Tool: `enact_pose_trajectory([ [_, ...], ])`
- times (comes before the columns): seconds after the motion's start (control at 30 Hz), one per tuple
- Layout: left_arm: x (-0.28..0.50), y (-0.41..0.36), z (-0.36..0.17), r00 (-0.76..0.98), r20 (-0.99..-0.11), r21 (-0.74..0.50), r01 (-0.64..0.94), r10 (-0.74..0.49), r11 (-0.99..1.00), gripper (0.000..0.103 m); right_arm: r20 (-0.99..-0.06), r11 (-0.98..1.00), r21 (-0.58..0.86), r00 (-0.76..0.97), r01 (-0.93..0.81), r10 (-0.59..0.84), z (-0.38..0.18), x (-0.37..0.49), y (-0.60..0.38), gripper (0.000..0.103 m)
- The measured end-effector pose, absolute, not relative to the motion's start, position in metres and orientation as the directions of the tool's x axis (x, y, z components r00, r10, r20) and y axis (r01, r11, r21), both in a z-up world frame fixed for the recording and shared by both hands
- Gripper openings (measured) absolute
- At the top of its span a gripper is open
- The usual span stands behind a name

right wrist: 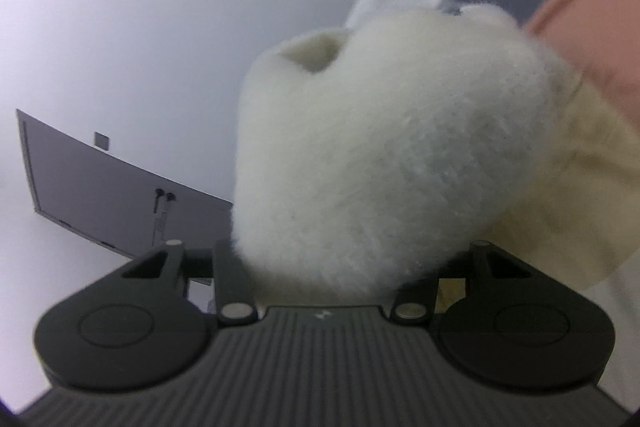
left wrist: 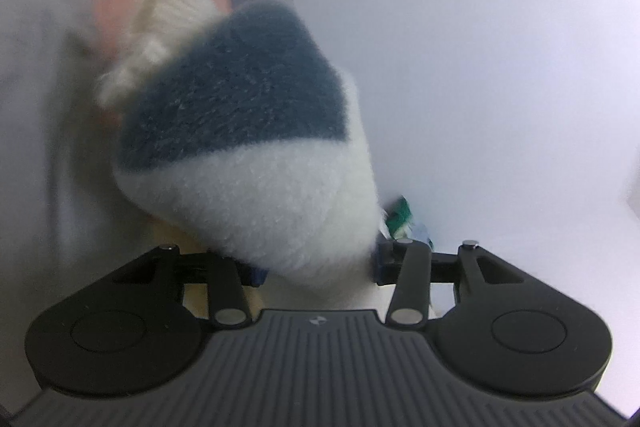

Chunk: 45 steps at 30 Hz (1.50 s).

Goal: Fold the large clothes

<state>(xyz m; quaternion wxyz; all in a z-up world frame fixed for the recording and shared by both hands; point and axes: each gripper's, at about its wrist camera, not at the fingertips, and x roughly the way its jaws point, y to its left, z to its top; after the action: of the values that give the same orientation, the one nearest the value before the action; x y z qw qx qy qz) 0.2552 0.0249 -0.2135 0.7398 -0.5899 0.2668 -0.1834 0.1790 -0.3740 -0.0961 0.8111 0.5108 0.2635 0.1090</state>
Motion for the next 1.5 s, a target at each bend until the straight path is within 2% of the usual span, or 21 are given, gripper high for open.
enact_pose_trajectory([
  [0.13,0.259,-0.005,-0.183,0.775,-0.132,-0.969,0.031,-0.619,0.245,0.051,-0.267,0.445,0.894,0.857,0.051,0.440,-0.064,0.165,-0.406,0.054],
  [0.4,0.303,-0.100,-0.099,0.711,-0.095,-0.918,0.207,-0.696,0.337,0.051,-0.158,0.394,0.919,0.901,-0.015,0.403,-0.017,0.150,-0.500,0.054],
  [0.63,0.361,-0.200,-0.071,0.659,-0.089,-0.895,0.277,-0.747,0.350,0.051,-0.112,0.358,0.934,0.942,-0.010,0.317,-0.014,0.158,-0.583,0.054],
  [0.87,0.421,-0.264,-0.100,0.624,-0.122,-0.905,0.250,-0.772,0.344,0.051,-0.133,0.359,0.932,0.962,0.040,0.239,-0.026,0.196,-0.634,0.055],
  [1.03,0.453,-0.289,-0.152,0.600,-0.192,-0.914,0.180,-0.777,0.364,0.051,-0.174,0.369,0.925,0.963,0.087,0.208,-0.071,0.219,-0.655,0.055],
  [1.23,0.469,-0.302,-0.224,0.566,-0.297,-0.907,0.085,-0.769,0.412,0.051,-0.263,0.377,0.911,0.939,0.166,0.222,-0.141,0.237,-0.663,0.055],
  [1.3,0.461,-0.300,-0.242,0.565,-0.267,-0.914,0.110,-0.781,0.392,0.052,-0.286,0.349,0.916,0.933,0.198,0.219,-0.165,0.234,-0.662,0.054],
  [1.5,0.467,-0.307,-0.254,0.583,-0.259,-0.917,0.102,-0.770,0.386,0.059,-0.238,0.298,0.939,0.951,0.173,0.196,-0.213,0.204,-0.655,0.061],
])
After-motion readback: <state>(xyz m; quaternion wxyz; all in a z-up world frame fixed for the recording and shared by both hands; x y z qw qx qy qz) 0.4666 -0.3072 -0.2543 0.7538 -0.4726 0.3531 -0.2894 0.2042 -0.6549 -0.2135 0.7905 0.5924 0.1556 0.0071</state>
